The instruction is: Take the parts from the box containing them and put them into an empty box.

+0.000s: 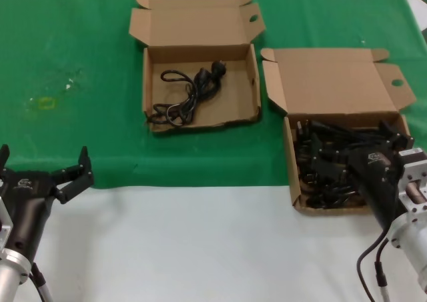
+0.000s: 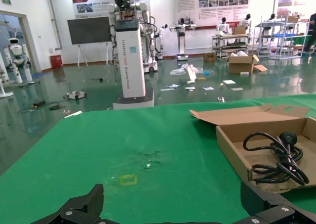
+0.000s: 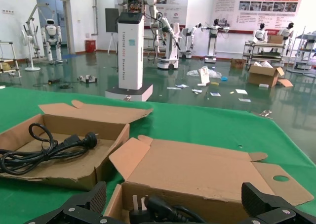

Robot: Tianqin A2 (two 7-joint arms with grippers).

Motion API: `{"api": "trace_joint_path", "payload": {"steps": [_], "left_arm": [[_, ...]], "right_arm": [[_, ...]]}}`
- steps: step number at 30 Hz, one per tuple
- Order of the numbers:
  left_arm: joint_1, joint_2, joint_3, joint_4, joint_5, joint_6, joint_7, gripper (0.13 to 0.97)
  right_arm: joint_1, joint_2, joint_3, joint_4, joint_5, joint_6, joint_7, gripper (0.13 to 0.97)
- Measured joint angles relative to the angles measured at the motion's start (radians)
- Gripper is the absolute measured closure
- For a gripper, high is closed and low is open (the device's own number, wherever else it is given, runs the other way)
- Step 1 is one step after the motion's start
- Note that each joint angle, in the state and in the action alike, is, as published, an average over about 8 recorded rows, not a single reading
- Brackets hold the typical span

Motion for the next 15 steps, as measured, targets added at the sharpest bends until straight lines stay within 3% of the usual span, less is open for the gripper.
{"api": "trace_joint_path", "payload": {"steps": [15], "left_arm": [[0.0, 0.0, 0.0, 0.0, 0.0, 0.0, 0.0, 0.132]], "right_arm": [[0.0, 0.0, 0.0, 0.0, 0.0, 0.0, 0.0, 0.129]]}}
